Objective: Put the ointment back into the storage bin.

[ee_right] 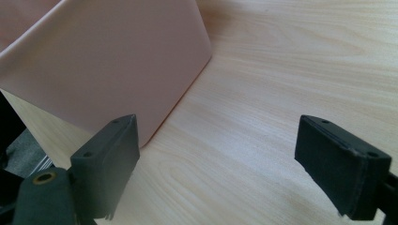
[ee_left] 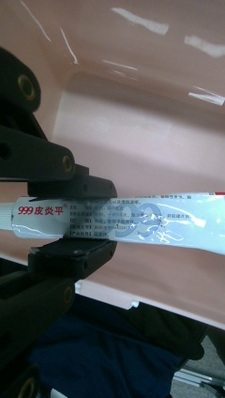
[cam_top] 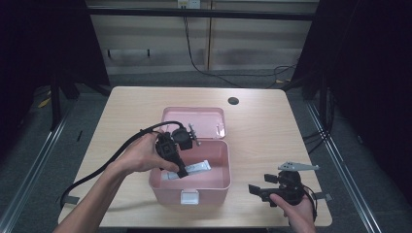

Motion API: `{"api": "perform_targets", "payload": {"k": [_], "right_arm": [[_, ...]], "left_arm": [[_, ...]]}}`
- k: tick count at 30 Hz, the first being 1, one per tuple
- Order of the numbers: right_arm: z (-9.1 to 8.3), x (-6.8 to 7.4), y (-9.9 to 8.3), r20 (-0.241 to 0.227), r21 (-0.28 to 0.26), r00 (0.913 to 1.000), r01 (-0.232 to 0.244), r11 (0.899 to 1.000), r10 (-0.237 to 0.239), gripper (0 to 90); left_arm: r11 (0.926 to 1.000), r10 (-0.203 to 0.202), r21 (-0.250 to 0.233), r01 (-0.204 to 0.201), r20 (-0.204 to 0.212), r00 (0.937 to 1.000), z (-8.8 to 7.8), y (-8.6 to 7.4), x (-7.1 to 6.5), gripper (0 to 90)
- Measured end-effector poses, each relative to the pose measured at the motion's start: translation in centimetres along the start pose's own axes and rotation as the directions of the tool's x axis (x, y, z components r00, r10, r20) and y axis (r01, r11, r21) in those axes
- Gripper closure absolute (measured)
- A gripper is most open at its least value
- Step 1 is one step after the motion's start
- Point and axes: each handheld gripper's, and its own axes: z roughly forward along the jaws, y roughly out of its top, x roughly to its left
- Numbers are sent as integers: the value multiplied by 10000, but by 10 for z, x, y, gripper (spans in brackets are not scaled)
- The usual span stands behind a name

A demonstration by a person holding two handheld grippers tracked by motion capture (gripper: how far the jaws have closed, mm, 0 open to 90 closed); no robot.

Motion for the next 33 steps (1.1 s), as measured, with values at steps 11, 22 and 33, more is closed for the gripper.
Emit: {"api": "perform_targets", "payload": {"k": [11,22,33], "right_arm": [[0,0,0,-39,-8,10000,-20,10000,20,137],[0,0,-1,-8,78,10000,-24,10000,24,137],[1,-1,-1,23,202,10000,18,9998,-18,137]], "left_arm": [[9989,247,378,-260,336,9991,21,12,0,712],[9977,347,571,-372,448,9984,38,15,1,712],[9951,327,912,-387,663,9973,56,18,4,712]]}}
